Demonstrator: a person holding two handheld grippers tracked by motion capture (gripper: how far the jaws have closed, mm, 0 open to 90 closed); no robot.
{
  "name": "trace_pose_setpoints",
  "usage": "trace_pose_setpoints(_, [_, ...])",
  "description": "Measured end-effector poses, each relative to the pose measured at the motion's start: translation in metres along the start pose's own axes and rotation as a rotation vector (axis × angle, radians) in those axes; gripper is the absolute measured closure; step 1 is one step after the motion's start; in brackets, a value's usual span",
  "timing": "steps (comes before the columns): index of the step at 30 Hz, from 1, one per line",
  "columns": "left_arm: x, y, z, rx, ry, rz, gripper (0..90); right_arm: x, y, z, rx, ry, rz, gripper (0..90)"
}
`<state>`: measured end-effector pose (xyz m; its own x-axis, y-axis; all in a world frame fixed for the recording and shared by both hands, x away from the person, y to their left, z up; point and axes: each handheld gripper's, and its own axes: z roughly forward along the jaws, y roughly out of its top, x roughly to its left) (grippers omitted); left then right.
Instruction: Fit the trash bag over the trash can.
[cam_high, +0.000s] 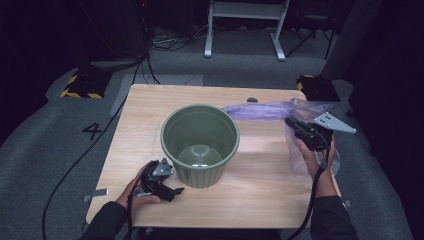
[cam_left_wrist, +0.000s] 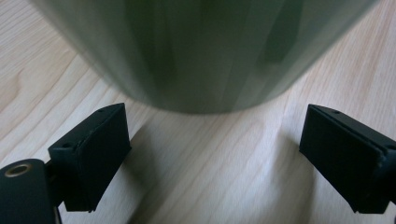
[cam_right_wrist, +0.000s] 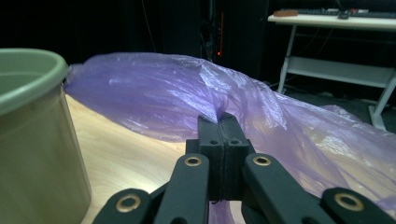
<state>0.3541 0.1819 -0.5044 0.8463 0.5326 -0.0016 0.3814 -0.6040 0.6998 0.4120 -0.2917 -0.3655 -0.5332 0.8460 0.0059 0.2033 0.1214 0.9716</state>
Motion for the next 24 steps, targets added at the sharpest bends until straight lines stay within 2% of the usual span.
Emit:
trace_pose_setpoints(8, [0.000, 0.005, 0.005, 0.001, 0.002, -0.001, 7.4, -0.002, 0.011, -0.005, -0.037, -0.002, 0.011, 90.0])
trace_pose_setpoints(15, [0.001, 0.008, 0.008, 0.004, 0.007, -0.001, 7.4, 0.000, 0.022, -0.008, -0.061, -0.008, -0.004, 90.0])
trace_pose_setpoints(24, [0.001, 0.009, 0.008, 0.003, 0.007, -0.004, 7.5, -0.007, 0.036, -0.020, -0.109, -0.031, 0.013, 90.0])
